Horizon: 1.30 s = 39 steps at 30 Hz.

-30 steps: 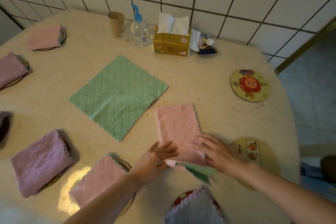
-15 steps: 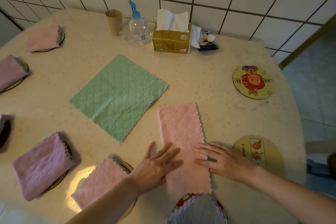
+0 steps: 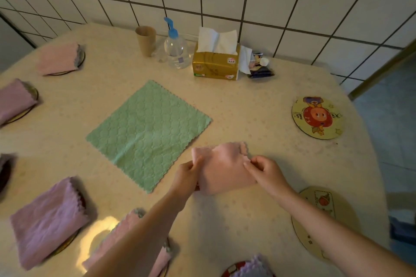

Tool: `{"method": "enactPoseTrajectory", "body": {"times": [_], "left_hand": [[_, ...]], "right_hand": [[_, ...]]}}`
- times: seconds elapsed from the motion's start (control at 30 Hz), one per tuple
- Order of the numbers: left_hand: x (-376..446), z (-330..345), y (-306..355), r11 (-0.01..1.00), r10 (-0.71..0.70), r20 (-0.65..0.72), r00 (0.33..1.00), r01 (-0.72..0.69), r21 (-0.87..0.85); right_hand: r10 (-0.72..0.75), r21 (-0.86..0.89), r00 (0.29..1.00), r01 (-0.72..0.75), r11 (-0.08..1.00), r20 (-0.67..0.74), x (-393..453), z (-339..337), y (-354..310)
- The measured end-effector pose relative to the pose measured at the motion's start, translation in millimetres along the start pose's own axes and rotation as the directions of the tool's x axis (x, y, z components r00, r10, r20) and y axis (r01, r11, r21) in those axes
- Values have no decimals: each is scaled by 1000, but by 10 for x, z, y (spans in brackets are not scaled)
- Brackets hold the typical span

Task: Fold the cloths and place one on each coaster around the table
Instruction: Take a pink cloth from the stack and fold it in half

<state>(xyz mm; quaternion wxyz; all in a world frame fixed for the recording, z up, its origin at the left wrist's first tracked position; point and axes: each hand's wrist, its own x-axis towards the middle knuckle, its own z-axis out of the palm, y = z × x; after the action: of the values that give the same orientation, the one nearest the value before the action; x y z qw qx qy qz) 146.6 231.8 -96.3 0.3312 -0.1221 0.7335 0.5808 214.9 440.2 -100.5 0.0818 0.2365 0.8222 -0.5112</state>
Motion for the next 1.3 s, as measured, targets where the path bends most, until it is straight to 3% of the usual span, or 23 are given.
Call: {"method": "enactPoseTrajectory", "body": {"times": [0.1, 0.2, 0.3, 0.4, 0.5, 0.7, 0.93, 1.07, 1.3], "left_hand": [[-32, -30, -32, 997, 55, 101, 993, -50, -51], [-38, -34, -93, 989, 147, 160, 976, -148, -6], [-19, 4, -156, 969, 231, 119, 966, -240, 62], [29, 61, -185, 950, 282, 70, 957, -289, 120], [65, 105, -194, 954, 261, 51, 964, -266, 137], [105, 133, -217, 957, 157, -65, 985, -136, 255], [14, 124, -300, 985, 95, -163, 982, -69, 157], [-19, 133, -289, 973, 180, -166, 970, -150, 176], [-63, 100, -345, 913, 326, -50, 944, -300, 277]], "right_hand": [[-42, -136, 998, 35, 990, -48, 59, 73, -8], [7, -120, 999, -12, 993, -43, -8, 83, 19], [78, -118, 996, -83, 990, -45, -25, 113, 59], [-13, -211, 990, -17, 977, -139, -3, 157, 41], [-117, -296, 972, 53, 954, -203, -13, 184, 50], [-193, -514, 965, 78, 854, -176, -4, 207, 98], [-218, -550, 952, 66, 833, -216, 47, 255, 94], [-242, -599, 947, 71, 798, -209, 71, 262, 116], [-250, -639, 955, 94, 763, -159, 65, 270, 148]]}}
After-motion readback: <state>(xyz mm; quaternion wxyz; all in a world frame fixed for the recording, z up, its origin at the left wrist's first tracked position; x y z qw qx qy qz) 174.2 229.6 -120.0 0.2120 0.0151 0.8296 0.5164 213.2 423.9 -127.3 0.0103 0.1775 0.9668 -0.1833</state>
